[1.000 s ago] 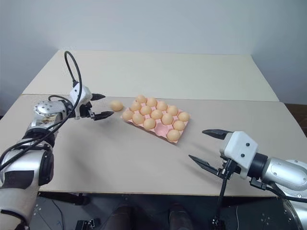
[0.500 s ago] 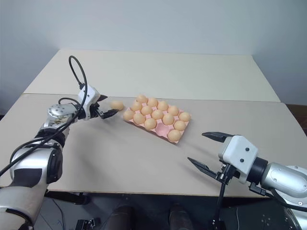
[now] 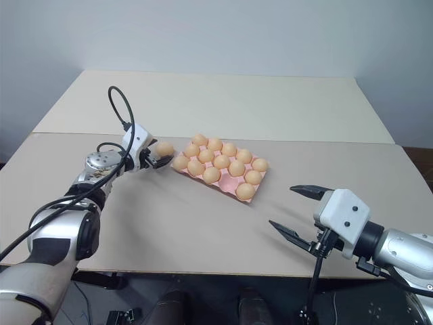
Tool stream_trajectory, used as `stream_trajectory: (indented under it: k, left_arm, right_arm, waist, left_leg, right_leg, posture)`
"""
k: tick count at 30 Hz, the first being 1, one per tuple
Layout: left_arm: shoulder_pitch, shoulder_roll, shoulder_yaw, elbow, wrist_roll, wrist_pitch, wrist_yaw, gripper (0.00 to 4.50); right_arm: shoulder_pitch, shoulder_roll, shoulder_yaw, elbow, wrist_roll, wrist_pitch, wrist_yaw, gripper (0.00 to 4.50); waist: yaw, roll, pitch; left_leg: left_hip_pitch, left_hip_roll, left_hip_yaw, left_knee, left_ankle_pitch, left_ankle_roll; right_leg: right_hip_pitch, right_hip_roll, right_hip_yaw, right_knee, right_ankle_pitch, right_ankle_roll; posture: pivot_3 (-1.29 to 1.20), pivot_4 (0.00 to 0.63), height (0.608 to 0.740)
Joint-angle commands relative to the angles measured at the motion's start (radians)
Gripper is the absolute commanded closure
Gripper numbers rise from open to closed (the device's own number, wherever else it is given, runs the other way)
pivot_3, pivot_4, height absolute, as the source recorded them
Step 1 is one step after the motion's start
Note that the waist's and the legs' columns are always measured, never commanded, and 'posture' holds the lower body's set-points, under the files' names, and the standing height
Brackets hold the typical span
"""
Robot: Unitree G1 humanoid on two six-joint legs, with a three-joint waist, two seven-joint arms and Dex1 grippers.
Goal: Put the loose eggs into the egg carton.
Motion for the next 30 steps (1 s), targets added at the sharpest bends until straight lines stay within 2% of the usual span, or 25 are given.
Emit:
stream_trajectory:
  k: [1,2,5,9,15,19,23,26,30]
  left_arm:
    - [-0.011,0.003,0.01,-0.002,0.007,0.01,0.018,1.9]
    - [-0.01,0.003,0.01,-0.002,0.008,0.011,0.02,2.32]
    - [-0.006,0.003,0.008,-0.002,0.013,0.012,0.026,3.01]
    - [-0.004,0.005,0.002,-0.003,0.024,0.008,0.029,3.46]
    - [0.006,0.028,0.023,-0.01,0.007,-0.02,-0.005,3.46]
    - [0.012,0.063,0.067,-0.026,-0.044,-0.048,-0.1,3.46]
    - [0.01,0.089,0.128,-0.051,-0.131,-0.052,-0.311,3.46]
    - [-0.013,0.096,0.185,-0.086,-0.232,0.003,-0.564,3.46]
    - [-0.042,0.065,0.198,-0.138,-0.308,0.087,-0.794,3.46]
  right_arm:
    - [0.003,-0.005,-0.04,-0.029,0.009,-0.001,-0.005,0.0]
    - [0.004,-0.005,-0.042,-0.028,0.01,-0.002,-0.004,0.0]
    - [0.002,-0.004,-0.044,-0.024,0.012,-0.003,-0.003,0.0]
    - [-0.003,-0.005,-0.038,-0.017,0.008,-0.006,-0.003,0.0]
    - [-0.002,-0.001,-0.031,-0.013,0.003,-0.012,-0.003,0.0]
    - [0.003,0.005,-0.028,-0.014,-0.001,-0.015,-0.005,0.0]
    - [0.005,0.009,-0.021,-0.01,-0.006,-0.019,-0.006,0.0]
    - [0.005,0.005,-0.024,-0.011,-0.002,-0.019,0.0,0.0]
    - [0.021,-0.007,-0.063,-0.015,0.009,-0.02,0.028,0.0]
  waist:
    - [0.0,0.0,0.0]
    - [0.001,0.0,0.0]
    - [0.002,0.0,0.0]
    - [0.002,0.0,0.0]
    - [0.001,0.0,0.0]
    - [-0.003,0.0,0.0]
    - [-0.003,0.0,0.0]
    - [0.0,0.0,0.0]
    - [0.001,0.0,0.0]
  left_leg:
    - [0.0,0.0,0.0,0.0,0.0,0.0]
    - [0.0,0.0,0.0,0.0,0.0,0.0]
    - [0.0,0.0,0.0,0.0,0.0,0.0]
    - [0.0,0.0,0.0,0.0,0.0,0.0]
    - [0.0,0.0,0.0,0.0,0.0,0.0]
    - [0.0,0.0,0.0,0.0,0.0,0.0]
    - [0.0,0.0,0.0,0.0,0.0,0.0]
    - [0.0,0.0,0.0,0.0,0.0,0.0]
    - [-0.001,0.0,0.0,0.0,0.0,0.0]
  right_leg:
    - [0.0,0.0,0.0,0.0,0.0,0.0]
    - [0.0,0.0,0.0,0.0,0.0,0.0]
    - [0.0,0.0,0.0,0.0,0.0,0.0]
    - [0.0,0.0,0.0,0.0,0.0,0.0]
    - [0.0,0.0,0.0,0.0,0.0,0.0]
    - [0.0,0.0,0.0,0.0,0.0,0.0]
    - [0.0,0.0,0.0,0.0,0.0,0.0]
    - [0.0,0.0,0.0,0.0,0.0,0.0]
    - [0.0,0.0,-0.001,0.0,0.0,0.0]
  posture:
    - [0.0,0.15,0.74]
    - [0.0,0.15,0.74]
    - [0.0,0.15,0.74]
    - [0.0,0.15,0.74]
    - [0.0,0.15,0.74]
    - [0.0,0.15,0.74]
    - [0.0,0.15,0.74]
    - [0.0,0.15,0.74]
    - [0.0,0.15,0.74]
